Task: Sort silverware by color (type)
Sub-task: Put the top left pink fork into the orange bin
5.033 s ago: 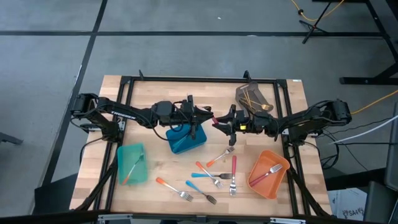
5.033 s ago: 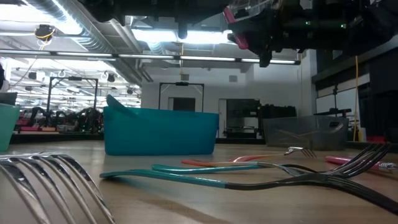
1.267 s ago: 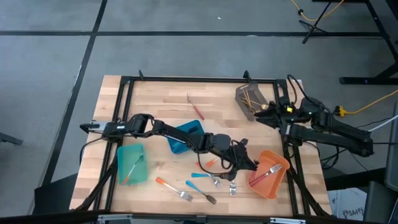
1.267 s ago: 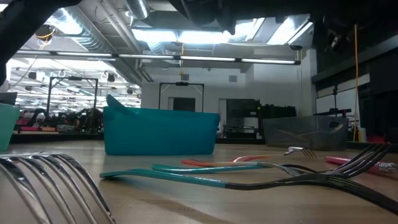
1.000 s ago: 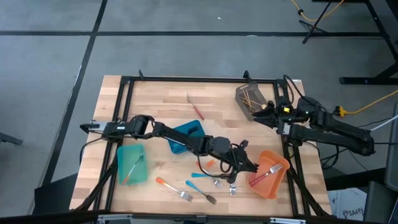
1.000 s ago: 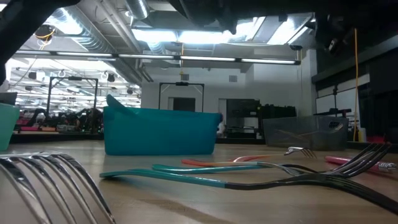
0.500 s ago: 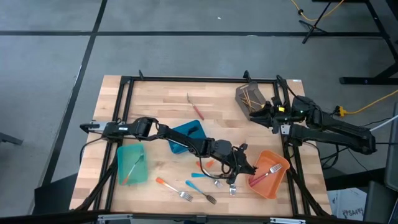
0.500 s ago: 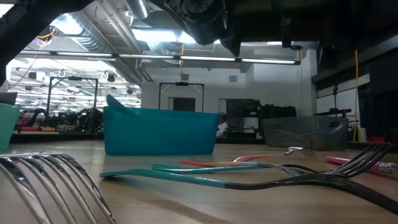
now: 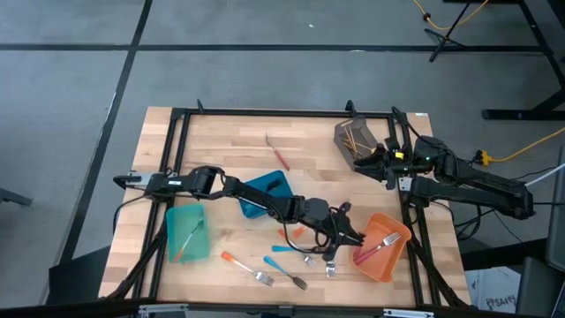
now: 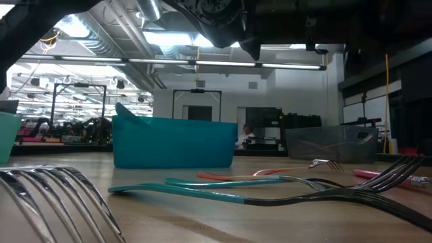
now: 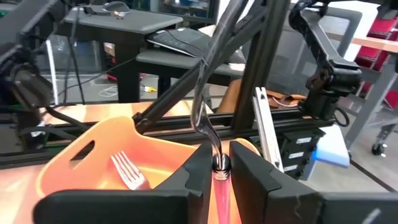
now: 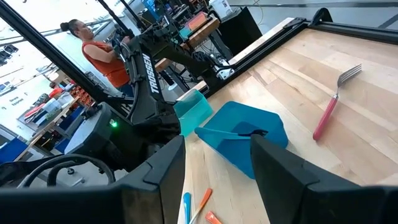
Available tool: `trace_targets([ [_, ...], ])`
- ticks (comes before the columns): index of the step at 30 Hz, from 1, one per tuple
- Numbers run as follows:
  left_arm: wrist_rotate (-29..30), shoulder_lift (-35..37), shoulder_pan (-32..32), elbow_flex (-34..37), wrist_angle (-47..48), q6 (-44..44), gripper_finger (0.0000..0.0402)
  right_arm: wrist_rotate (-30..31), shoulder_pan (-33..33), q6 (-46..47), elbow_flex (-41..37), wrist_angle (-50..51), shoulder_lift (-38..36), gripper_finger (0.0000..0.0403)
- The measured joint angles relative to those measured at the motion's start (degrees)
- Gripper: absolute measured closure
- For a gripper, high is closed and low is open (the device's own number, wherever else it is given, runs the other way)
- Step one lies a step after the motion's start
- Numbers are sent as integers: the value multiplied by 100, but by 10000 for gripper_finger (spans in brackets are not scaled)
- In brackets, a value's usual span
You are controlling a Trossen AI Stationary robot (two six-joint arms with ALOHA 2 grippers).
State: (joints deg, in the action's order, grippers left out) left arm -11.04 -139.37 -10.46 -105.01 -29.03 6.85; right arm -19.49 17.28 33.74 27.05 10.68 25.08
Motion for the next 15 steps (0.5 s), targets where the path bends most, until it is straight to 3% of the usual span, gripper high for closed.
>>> trace_targets([
  [15,161,2,0,0,2,-9,349,-1,0,-2,0,9,0,233],
])
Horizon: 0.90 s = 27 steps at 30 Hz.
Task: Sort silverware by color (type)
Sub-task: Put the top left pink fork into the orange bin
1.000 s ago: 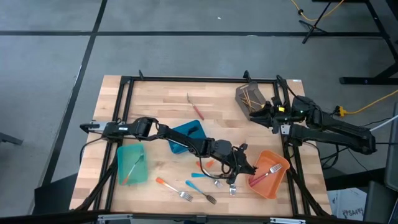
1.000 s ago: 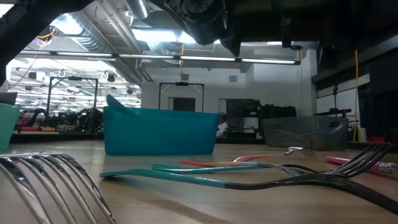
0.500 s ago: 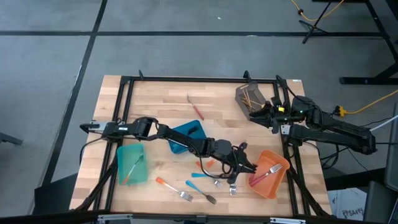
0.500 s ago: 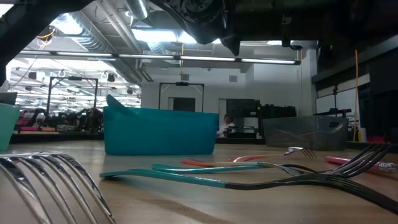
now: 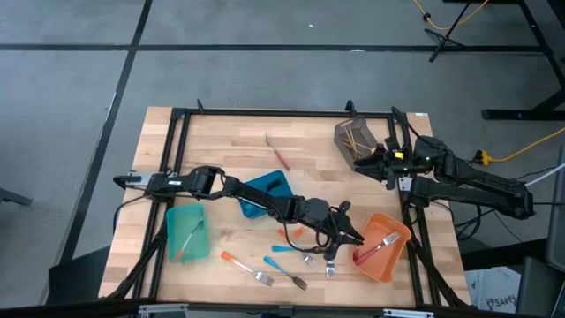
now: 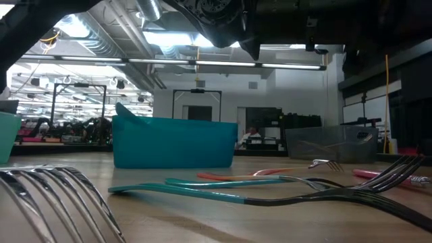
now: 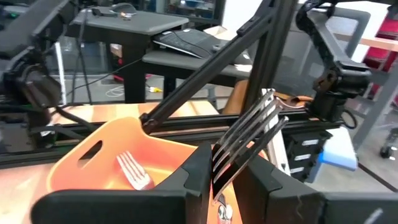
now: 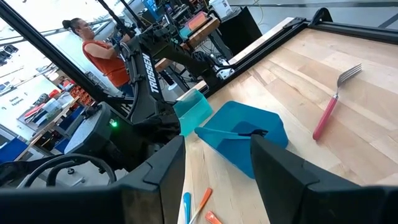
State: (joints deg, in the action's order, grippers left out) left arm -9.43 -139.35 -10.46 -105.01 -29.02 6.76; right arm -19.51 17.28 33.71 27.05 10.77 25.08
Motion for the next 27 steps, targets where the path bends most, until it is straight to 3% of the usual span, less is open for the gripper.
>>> trace_targets([
  [23,267,2,132,2,-105,7,349,-2,0,0,0,61,0,233],
  [27,270,2,183,2,-105,9,331,-2,0,1,0,191,0,233],
])
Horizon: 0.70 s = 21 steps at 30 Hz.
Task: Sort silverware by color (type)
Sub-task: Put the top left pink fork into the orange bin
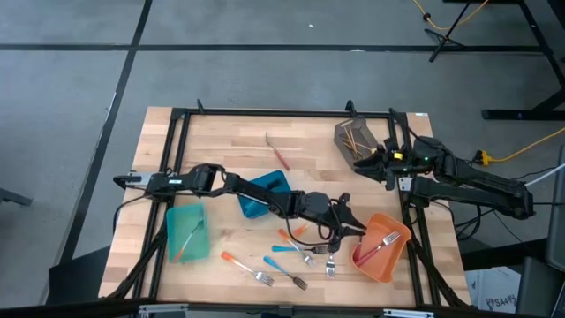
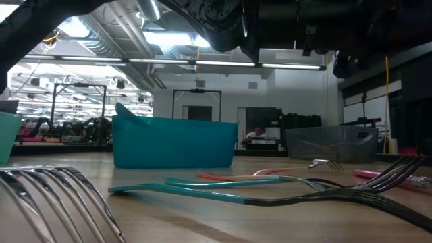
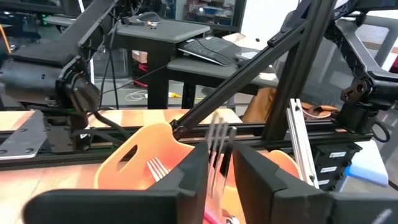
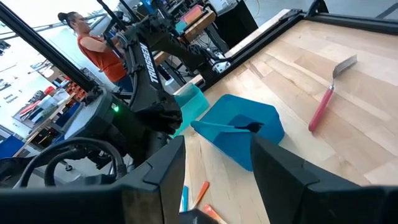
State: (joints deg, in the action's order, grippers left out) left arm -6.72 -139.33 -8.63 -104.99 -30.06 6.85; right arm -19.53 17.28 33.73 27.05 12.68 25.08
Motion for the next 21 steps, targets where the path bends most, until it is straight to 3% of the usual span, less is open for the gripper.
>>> trace_targets([
  [10,175,5,56,2,0,17,246,0,0,-1,2,129,-2,233],
  [21,538,7,109,2,1,4,237,0,-1,-1,0,126,-1,233],
])
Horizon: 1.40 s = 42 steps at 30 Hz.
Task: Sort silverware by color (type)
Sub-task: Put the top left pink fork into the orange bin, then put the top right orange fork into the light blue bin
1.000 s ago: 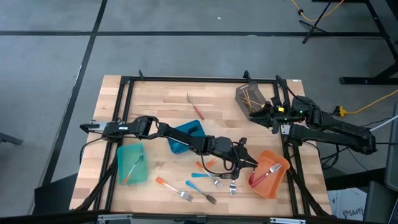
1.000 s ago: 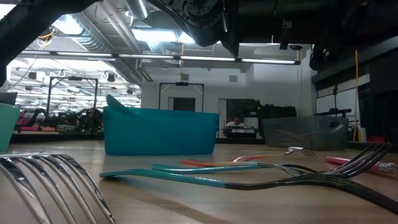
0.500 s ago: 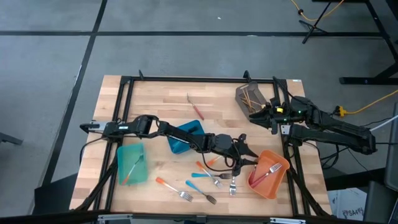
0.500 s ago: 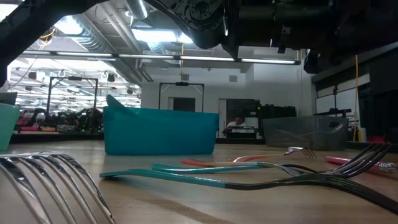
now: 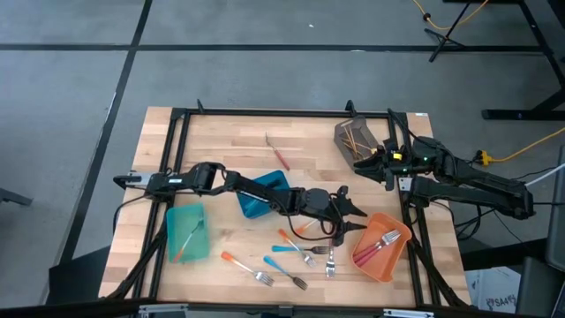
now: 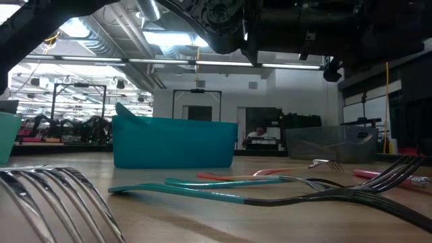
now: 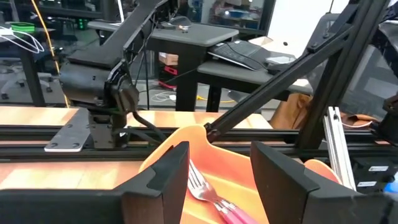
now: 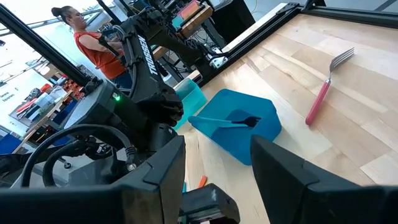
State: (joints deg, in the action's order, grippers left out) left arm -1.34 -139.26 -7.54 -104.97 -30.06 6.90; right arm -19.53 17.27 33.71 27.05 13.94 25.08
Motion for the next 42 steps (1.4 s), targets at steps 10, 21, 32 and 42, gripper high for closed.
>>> trace_targets([
  [10,-136,24,189,0,55,2,237,0,-1,0,0,-1,0,233],
  [21,-399,110,469,2,531,14,237,-2,-1,0,0,-4,-2,233],
  [32,-266,1009,796,2,2677,-763,237,0,-1,-149,0,-22,-4,233],
  [42,-244,2070,1061,2,5156,-1308,237,87,-5,-297,0,-61,-1,233],
])
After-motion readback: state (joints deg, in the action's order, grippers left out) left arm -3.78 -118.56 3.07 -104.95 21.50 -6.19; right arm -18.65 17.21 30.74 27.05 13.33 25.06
